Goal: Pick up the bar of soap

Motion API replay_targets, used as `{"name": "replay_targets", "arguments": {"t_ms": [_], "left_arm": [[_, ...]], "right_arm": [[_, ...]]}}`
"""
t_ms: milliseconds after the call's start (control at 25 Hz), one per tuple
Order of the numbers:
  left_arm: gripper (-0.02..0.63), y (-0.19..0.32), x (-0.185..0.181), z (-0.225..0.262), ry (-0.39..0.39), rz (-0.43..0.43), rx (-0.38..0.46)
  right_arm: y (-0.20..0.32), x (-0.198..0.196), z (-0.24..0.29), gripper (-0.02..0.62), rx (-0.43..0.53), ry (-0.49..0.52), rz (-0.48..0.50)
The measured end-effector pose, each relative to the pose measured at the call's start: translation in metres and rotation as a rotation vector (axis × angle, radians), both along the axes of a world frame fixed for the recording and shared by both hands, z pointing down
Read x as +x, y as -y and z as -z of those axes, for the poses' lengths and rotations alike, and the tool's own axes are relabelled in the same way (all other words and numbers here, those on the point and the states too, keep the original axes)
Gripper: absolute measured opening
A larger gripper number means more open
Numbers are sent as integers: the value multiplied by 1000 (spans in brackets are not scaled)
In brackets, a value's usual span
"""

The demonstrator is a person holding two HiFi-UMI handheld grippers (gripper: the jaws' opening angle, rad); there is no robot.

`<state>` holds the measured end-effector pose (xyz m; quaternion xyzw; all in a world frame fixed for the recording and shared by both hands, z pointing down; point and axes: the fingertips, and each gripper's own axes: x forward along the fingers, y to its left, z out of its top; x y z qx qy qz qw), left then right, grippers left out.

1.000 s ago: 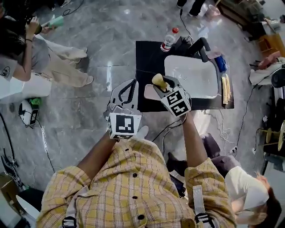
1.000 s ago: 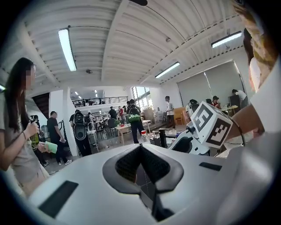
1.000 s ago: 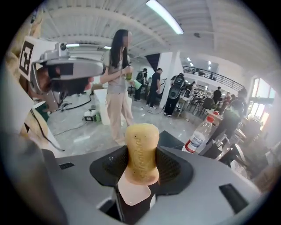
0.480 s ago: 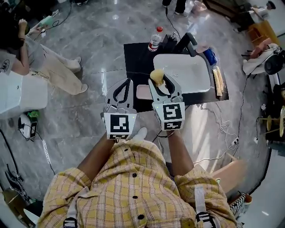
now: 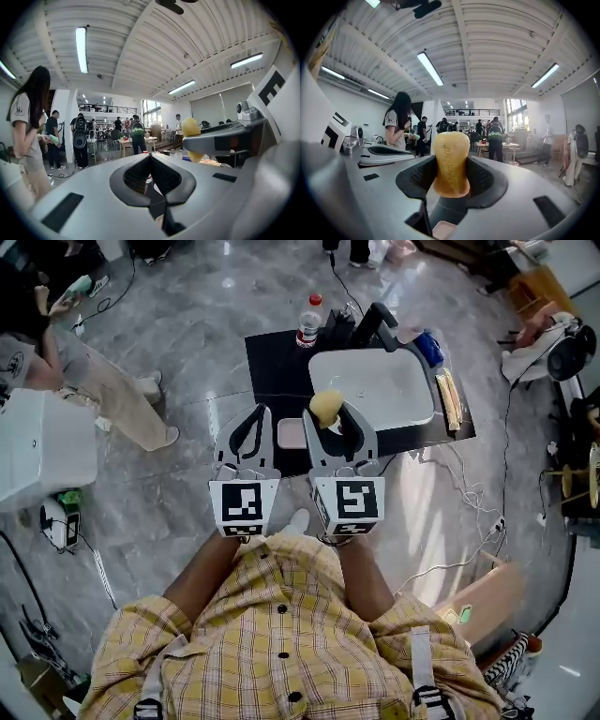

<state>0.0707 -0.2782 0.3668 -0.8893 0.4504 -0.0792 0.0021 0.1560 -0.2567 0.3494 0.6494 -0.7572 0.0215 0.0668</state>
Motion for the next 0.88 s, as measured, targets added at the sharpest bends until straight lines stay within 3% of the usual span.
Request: {"name": "replay_targets", "arguments": {"t_ms": [880], "left_arm": [[9, -4, 10, 12, -9, -16, 28]], "right_arm": [[-7, 4, 3, 212, 29, -7, -12]]}}
